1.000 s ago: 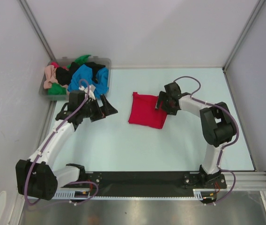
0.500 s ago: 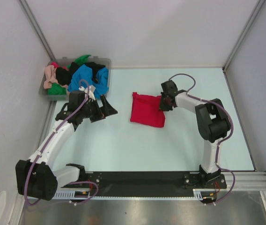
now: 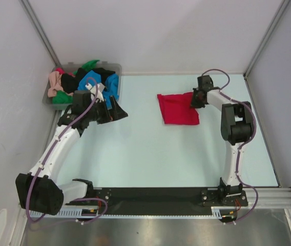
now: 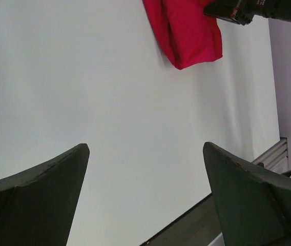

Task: Fold and stack the t-shirts
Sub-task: Neatly place the folded tshirt to the corner

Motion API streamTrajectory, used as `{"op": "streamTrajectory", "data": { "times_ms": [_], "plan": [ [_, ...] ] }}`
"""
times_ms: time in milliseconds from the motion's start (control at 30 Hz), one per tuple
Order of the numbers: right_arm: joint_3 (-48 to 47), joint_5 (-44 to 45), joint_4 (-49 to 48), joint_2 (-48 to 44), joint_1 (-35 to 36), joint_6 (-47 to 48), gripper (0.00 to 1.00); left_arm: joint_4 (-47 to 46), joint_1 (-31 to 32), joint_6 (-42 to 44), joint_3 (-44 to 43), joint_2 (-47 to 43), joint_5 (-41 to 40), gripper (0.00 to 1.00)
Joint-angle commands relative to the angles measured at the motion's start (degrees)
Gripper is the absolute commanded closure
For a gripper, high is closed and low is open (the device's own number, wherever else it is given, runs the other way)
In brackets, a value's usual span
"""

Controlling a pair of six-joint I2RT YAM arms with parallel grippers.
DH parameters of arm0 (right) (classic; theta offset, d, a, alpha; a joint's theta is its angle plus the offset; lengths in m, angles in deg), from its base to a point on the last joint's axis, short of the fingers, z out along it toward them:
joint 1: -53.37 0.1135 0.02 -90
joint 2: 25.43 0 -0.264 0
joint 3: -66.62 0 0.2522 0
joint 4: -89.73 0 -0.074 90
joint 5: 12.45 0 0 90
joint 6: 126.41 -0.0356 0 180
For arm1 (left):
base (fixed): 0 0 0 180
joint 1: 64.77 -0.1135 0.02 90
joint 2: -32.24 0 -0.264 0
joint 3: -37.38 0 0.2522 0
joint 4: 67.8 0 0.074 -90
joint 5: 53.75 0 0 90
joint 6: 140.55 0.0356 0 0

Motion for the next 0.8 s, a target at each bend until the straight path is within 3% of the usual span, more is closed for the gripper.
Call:
{"op": "streamTrajectory", "data": {
  "times_ms": [0,200,267,300,367,467,600,767],
  "plan": [
    [-8.17,0.03,0.37,6.54,-6.27,7.55,1.0,1.04,-0.29,3.9,-5.14,0.0,-2.39,0.0],
    [-30.93,-0.15,6.6,19.73,-16.21,15.54,1.0,-2.12,-0.29,1.09,-8.75,0.96,-8.53,0.0],
    [-42.04,-0.76,11.08,25.53,-19.54,14.69,1.0,-3.96,-0.29,-0.4,-8.93,1.4,-10.12,0.0],
    [-46.03,-5.9,12.49,27.2,-20.78,14.51,1.0,-4.41,-0.29,-0.67,-9.1,2.19,-10.83,0.0],
    [-51.58,-4.47,13.99,29.49,-22.89,12.5,1.0,-4.67,-0.29,-1.37,-10.24,3.51,-12.15,0.01],
    [-50.57,-4.38,11.99,27.33,-24.57,11.69,1.0,-4.5,-0.29,-2.51,-13.05,6.14,-13.47,0.0],
    [-45.38,-3.31,5.22,24.67,-25.36,19.32,1.0,-3.36,-0.29,-2.61,-17.79,9.48,-14.79,0.0],
    [-50.02,-3.5,4.77,28.27,-25.27,26.53,1.0,-1.25,-0.29,-1.82,-21.05,13.44,-14.88,0.0]
  ]
}}
